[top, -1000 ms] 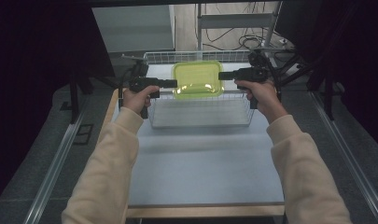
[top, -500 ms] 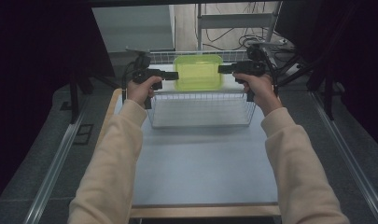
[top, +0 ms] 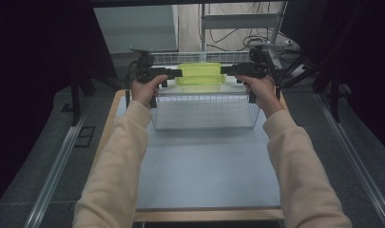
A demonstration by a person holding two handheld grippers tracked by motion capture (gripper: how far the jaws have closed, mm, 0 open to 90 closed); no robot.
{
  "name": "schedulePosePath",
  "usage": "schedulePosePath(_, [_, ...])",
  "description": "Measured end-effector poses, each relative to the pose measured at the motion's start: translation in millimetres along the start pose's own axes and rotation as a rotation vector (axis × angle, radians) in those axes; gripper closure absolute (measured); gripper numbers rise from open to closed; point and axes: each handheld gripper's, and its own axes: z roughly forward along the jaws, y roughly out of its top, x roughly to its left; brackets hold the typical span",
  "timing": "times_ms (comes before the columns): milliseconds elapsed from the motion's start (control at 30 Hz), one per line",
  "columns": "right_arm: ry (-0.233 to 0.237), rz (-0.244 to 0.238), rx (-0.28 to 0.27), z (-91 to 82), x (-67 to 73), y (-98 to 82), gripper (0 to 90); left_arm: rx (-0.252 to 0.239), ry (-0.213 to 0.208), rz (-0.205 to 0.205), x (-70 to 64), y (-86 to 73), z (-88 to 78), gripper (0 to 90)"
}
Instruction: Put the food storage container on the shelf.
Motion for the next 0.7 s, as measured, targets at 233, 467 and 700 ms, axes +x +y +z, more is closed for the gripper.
schedulePosePath(233, [-0.013,-0.018,-0.012,-5.5,-0.5,-1.7,48.1,-0.021,0.003,0.007,-1.6,-1.6,-5.8,40.5])
schedulePosePath(467, [-0.027,-0.072,-0.032,-16.7,10.1,-7.7,36.8,-0.035,0.011,0.052,-12.8,-5.3,-18.5,29.1])
schedulePosePath(700, [0.003,-0.110,-0.041,-31.2,18.0,-16.4,35.4,-0.049,-0.008,0.073,-23.1,-13.5,-31.4,28.1])
